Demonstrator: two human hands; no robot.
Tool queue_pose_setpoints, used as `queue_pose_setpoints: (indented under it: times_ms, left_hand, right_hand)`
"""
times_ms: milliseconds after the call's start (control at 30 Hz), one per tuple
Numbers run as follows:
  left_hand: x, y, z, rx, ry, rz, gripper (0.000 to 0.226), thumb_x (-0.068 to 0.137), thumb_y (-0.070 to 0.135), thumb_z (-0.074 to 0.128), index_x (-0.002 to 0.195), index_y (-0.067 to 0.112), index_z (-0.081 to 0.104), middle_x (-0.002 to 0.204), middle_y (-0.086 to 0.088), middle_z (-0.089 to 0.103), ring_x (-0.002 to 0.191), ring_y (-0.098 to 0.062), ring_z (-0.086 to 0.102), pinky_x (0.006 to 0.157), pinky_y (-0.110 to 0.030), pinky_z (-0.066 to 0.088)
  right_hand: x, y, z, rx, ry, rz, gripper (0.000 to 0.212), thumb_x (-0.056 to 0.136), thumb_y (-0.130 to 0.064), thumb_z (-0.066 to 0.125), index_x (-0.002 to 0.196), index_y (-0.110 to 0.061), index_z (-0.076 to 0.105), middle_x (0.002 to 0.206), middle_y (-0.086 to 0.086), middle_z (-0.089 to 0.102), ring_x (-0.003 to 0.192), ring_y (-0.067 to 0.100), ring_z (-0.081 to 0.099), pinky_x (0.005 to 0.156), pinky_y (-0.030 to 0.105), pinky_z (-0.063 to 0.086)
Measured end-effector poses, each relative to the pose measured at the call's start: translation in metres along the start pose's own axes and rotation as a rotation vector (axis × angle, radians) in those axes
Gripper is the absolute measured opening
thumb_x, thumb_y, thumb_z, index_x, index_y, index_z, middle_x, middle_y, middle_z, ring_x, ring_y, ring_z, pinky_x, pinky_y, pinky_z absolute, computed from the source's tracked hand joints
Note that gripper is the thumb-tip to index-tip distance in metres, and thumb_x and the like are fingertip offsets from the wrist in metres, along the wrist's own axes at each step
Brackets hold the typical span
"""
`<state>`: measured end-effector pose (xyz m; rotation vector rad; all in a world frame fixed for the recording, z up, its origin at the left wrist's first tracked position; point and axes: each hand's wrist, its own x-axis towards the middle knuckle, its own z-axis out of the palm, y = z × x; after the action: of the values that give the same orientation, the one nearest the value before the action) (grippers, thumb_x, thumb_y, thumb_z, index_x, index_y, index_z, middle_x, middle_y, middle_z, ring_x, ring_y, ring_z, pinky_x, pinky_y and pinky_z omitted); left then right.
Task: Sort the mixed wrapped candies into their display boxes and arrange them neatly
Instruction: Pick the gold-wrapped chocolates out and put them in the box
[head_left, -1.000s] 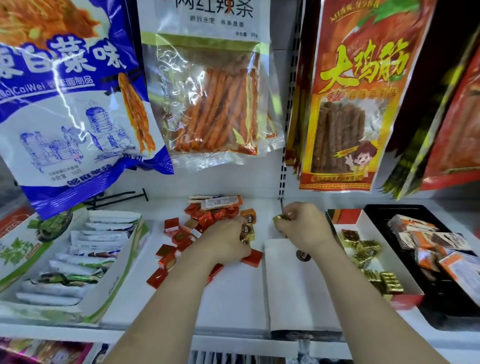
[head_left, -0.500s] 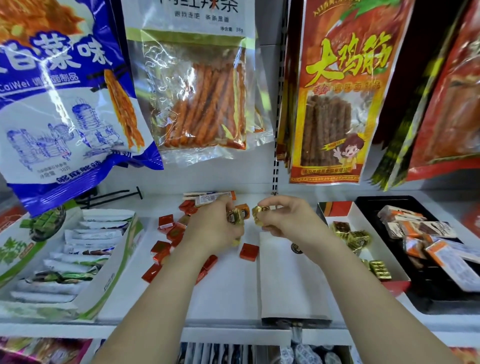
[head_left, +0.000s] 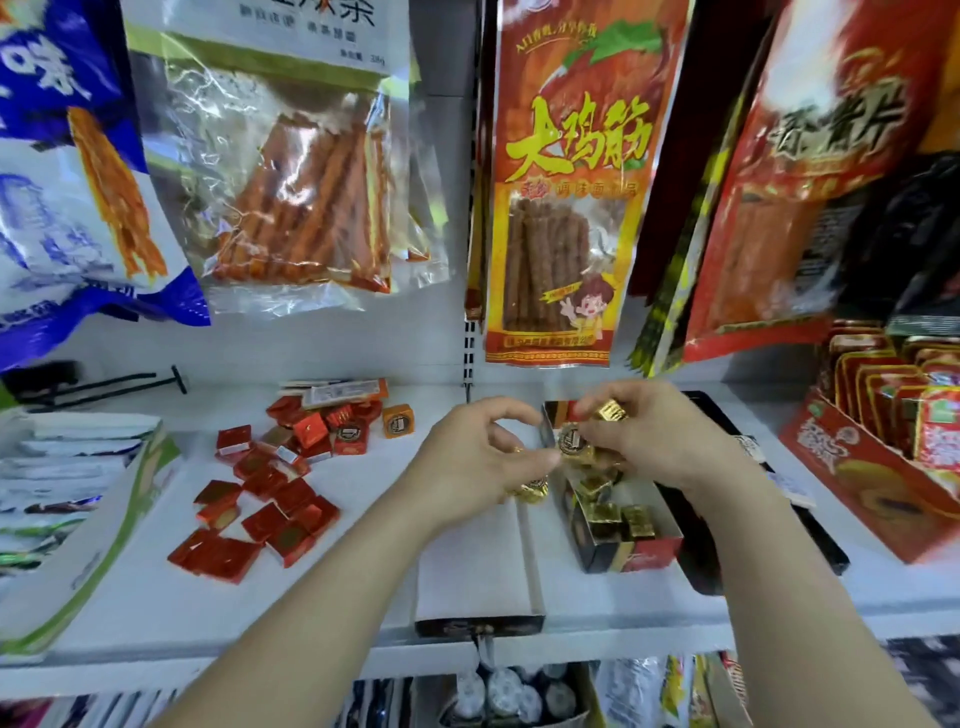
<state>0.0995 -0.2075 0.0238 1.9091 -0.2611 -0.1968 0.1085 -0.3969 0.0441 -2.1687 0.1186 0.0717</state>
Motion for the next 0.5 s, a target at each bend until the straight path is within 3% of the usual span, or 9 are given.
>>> queue_pose_setpoints:
  times_ms: [67, 167, 267, 367, 433, 500]
  left_hand:
    - [0.006, 0.003, 0.015, 0.053, 0.053, 0.017, 0.023, 0.079, 0.036, 0.077, 0.097, 0.032, 0.065, 0.089, -0.006, 0.066, 0.067, -0.016, 0.064, 0.065, -0.030, 0.055]
    - [0.016, 0.005, 0.037, 0.144, 0.093, 0.053, 0.015, 0.084, 0.036, 0.071, 0.097, 0.033, 0.063, 0.087, 0.008, 0.060, 0.076, -0.013, 0.062, 0.071, -0.030, 0.054]
    - [0.022, 0.007, 0.051, 0.230, 0.103, 0.073, 0.014, 0.088, 0.029, 0.066, 0.101, 0.035, 0.063, 0.094, 0.012, 0.060, 0.086, -0.011, 0.063, 0.075, -0.027, 0.052]
    - [0.022, 0.008, 0.058, 0.307, 0.057, 0.093, 0.021, 0.088, 0.022, 0.064, 0.106, 0.034, 0.062, 0.098, 0.011, 0.059, 0.087, -0.010, 0.061, 0.072, -0.023, 0.049]
    - [0.020, 0.007, 0.062, 0.349, 0.027, 0.112, 0.028, 0.086, 0.019, 0.067, 0.109, 0.033, 0.060, 0.092, 0.015, 0.055, 0.086, -0.007, 0.056, 0.072, -0.018, 0.047]
    - [0.018, 0.006, 0.066, 0.379, 0.021, 0.147, 0.030, 0.083, 0.014, 0.068, 0.102, 0.034, 0.056, 0.088, 0.015, 0.053, 0.085, -0.007, 0.054, 0.075, -0.022, 0.050]
  right_hand:
    - [0.002, 0.014, -0.009, -0.216, 0.064, -0.028, 0.011, 0.081, -0.015, 0.071, 0.089, -0.021, 0.066, 0.092, 0.006, 0.069, 0.077, 0.019, 0.066, 0.070, 0.034, 0.055]
    - [0.002, 0.027, -0.009, -0.335, 0.025, -0.067, 0.021, 0.081, -0.014, 0.071, 0.094, -0.029, 0.063, 0.115, -0.004, 0.061, 0.102, 0.018, 0.059, 0.070, 0.020, 0.048]
    - [0.005, 0.032, -0.007, -0.421, 0.058, -0.144, 0.029, 0.083, -0.013, 0.069, 0.107, -0.027, 0.064, 0.113, -0.005, 0.062, 0.102, 0.016, 0.058, 0.074, 0.020, 0.045]
    - [0.007, 0.037, -0.002, -0.375, 0.122, -0.170, 0.033, 0.083, -0.006, 0.067, 0.111, -0.023, 0.065, 0.110, -0.005, 0.062, 0.087, 0.014, 0.059, 0.053, 0.007, 0.039]
    - [0.011, 0.041, 0.003, -0.389, 0.156, -0.191, 0.032, 0.082, -0.006, 0.066, 0.109, -0.023, 0.066, 0.105, -0.005, 0.065, 0.094, 0.017, 0.059, 0.063, 0.014, 0.040]
    - [0.013, 0.044, 0.007, -0.403, 0.184, -0.206, 0.030, 0.082, -0.009, 0.067, 0.108, -0.024, 0.066, 0.102, -0.007, 0.066, 0.100, 0.017, 0.058, 0.073, 0.020, 0.037]
